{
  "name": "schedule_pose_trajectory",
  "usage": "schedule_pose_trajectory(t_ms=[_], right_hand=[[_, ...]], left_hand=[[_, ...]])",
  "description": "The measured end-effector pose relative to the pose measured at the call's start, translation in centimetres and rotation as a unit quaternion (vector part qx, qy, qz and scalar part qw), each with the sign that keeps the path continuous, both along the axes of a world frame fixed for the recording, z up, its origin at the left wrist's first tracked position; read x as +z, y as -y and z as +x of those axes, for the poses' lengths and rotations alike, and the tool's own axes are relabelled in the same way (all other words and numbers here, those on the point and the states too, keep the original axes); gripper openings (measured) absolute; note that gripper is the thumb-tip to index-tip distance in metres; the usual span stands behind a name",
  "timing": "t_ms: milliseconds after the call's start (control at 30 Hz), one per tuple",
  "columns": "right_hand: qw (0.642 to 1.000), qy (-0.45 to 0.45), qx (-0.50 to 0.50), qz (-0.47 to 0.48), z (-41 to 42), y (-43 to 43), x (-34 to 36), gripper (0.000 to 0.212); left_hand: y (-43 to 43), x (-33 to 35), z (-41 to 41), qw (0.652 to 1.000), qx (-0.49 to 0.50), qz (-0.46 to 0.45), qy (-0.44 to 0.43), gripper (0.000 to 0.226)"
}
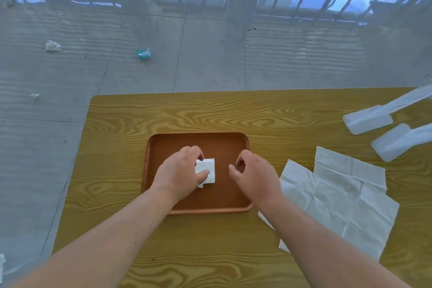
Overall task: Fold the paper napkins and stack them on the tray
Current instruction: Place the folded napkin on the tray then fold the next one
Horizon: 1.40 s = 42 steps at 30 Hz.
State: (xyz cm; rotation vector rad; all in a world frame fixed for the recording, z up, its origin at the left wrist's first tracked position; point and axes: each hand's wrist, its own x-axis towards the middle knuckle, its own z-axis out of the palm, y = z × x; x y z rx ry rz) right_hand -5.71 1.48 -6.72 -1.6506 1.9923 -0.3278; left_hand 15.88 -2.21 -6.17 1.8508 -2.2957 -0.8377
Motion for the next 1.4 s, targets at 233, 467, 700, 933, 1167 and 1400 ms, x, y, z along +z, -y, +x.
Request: schedule_pose_trajectory(t_ms=[233, 467, 700, 933, 1167, 1400], right_hand=[[0.995, -0.028, -0.092, -0.018, -10.5, -5.0, 0.0, 0.022], [0.982, -0.046, -0.184, 0.009, -19.0, -9.9, 0.0, 0.022], [0.958, -0.042, -0.267, 0.095, -22.9, -14.4, -0.4, 0.033], [0.951, 0.004, -0.277, 0.133, -23.1, -15.5, -1.0, 0.036], [0.947, 0.036, -0.292, 0.126, -23.3, -15.2, -1.3, 0.008], [0.929, 0.088, -0.345, 0.100, -23.6, -15.2, -0.4, 0.011]], left_hand=[[-1.9, 0.2, -10.0, 0.986, -0.163, -0.036, -0.022, 0.051], [-3.7, -1.1, -16.8, 0.976, -0.212, 0.001, 0.046, 0.047], [-4.2, -2.2, -19.8, 0.985, -0.125, 0.044, 0.106, 0.048], [-4.2, -2.3, -21.7, 0.981, -0.108, 0.071, 0.142, 0.040], [-4.3, -2.3, -22.0, 0.989, -0.062, 0.129, 0.034, 0.025], [-4.8, 0.2, -22.5, 0.967, -0.012, 0.205, -0.153, 0.023]])
